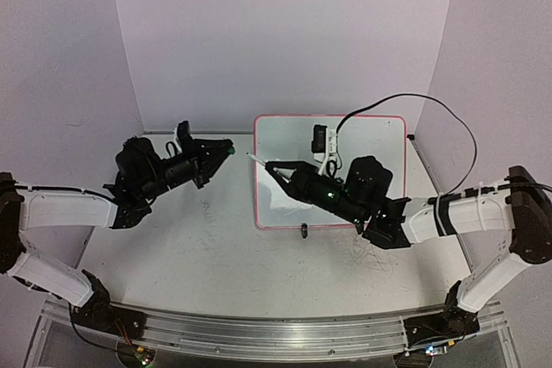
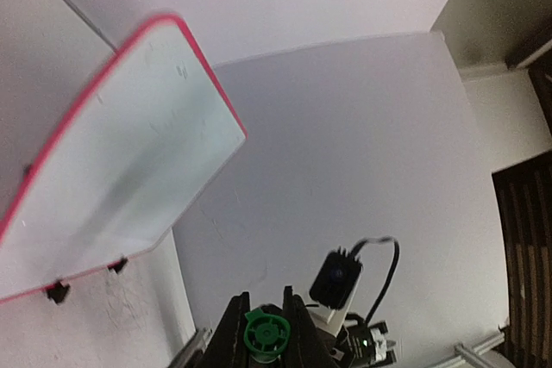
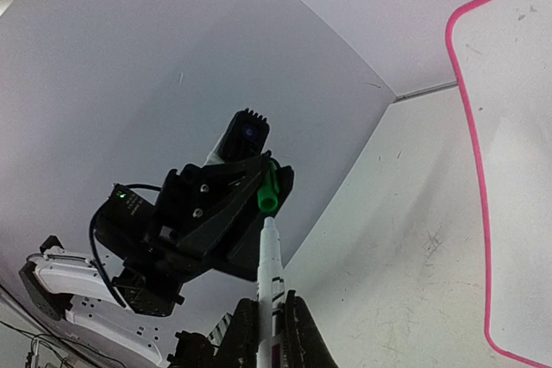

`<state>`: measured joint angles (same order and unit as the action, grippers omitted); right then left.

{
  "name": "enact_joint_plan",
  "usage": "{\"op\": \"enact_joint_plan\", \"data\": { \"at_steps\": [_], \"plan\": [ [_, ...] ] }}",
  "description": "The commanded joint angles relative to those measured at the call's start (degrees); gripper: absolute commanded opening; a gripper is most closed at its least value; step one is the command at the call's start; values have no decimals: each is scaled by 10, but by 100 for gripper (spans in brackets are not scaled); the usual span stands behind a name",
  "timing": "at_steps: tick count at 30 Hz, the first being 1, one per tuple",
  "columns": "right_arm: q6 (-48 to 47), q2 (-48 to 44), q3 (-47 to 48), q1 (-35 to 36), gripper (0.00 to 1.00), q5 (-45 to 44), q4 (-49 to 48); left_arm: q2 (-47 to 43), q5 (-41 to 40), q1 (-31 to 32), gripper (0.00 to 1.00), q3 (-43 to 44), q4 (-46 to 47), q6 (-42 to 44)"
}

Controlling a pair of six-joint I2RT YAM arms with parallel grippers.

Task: Write a sentence on the whiteboard
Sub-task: Open the pen cap from the whiteboard marker, then place the pen cap at the center of the board.

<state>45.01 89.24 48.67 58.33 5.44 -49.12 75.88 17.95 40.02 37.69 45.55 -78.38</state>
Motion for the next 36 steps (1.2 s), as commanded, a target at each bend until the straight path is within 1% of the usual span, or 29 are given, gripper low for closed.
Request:
{"op": "enact_joint_plan", "data": {
  "at_steps": [1,4,8,10,11,15,18,22,25,32,36],
  "plan": [
    [-15,-81,-29,-13,0,-18,-22,-69,-31,-75,0,-35,-17,2],
    [-24,-123,-63,-13,0,-18,-1,-110,-40,-101,0,-54,-66,23],
    [-66,-181,-86,-13,0,-6,50,-153,-57,-107,0,-72,-162,70],
    [-88,-211,-92,-13,0,-21,87,-160,-52,-107,0,-86,-205,89],
    [-102,-227,-95,-13,0,-39,103,-156,-47,-107,0,-87,-236,105],
    [-148,-274,-96,-13,0,-100,162,-89,-58,-98,0,-32,-456,211],
    [-185,-287,-83,-14,0,-132,194,-44,-106,-63,0,-5,-556,264],
    [-216,-289,-64,-15,0,-151,220,-24,-196,-2,0,3,-601,275],
    [-222,-292,-59,-15,0,-162,224,-1,-233,25,0,7,-627,271],
    [-225,-296,-58,-15,0,-160,225,37,-223,28,0,10,-641,279],
    [-224,-300,-62,-15,0,-160,224,43,-221,28,6,13,-641,288]
  ]
}}
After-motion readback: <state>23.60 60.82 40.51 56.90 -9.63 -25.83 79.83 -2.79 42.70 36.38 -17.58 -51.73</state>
